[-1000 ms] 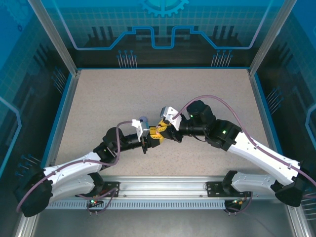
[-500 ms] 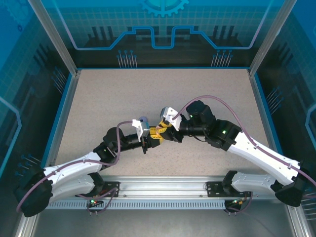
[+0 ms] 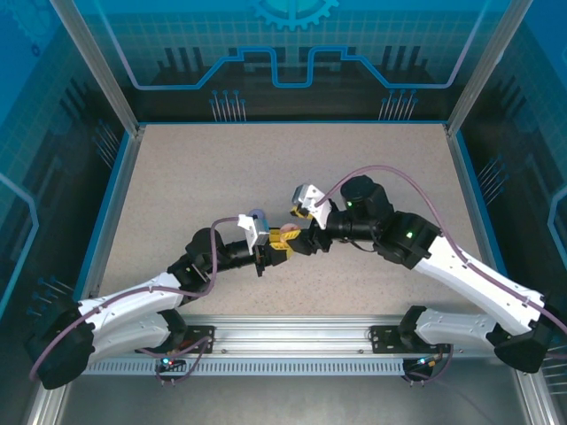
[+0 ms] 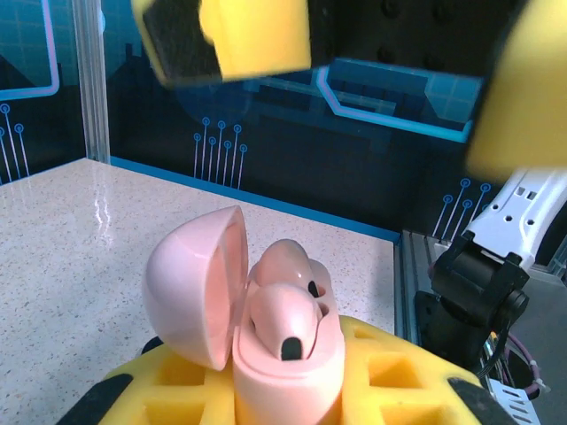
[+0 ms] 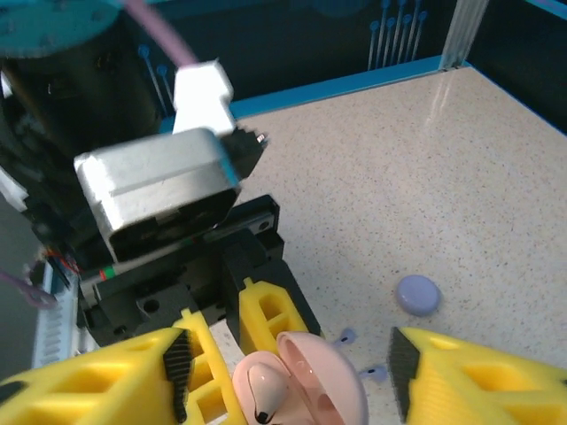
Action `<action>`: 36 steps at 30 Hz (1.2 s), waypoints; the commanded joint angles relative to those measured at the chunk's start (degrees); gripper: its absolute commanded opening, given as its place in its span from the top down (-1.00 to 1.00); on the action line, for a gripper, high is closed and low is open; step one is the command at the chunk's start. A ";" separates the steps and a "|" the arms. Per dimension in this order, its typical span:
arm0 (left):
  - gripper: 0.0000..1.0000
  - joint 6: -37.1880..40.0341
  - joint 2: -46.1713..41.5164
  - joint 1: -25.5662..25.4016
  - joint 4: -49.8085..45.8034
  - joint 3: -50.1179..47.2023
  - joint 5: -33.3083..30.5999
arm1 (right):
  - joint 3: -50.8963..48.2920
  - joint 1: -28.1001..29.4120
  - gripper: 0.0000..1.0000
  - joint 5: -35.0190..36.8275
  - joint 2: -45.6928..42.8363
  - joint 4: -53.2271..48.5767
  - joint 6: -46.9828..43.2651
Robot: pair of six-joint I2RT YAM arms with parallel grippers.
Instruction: Insert the wireless bluetooth earbuds into the charging case
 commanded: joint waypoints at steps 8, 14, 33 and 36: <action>0.98 1.31 -0.79 -0.31 0.84 1.31 0.64 | -3.75 -11.44 -0.74 -17.17 0.73 3.14 12.80; 0.97 1.42 -0.95 -0.34 0.77 1.19 0.63 | -5.97 -11.19 -0.60 -24.23 4.38 7.02 14.98; 0.97 1.82 -0.61 -0.37 0.34 1.32 0.15 | -3.36 -9.70 0.05 -29.08 3.93 4.44 12.88; 0.98 1.99 -0.59 -0.32 0.08 1.27 -0.07 | -3.35 -9.69 0.07 -28.48 3.08 3.87 12.62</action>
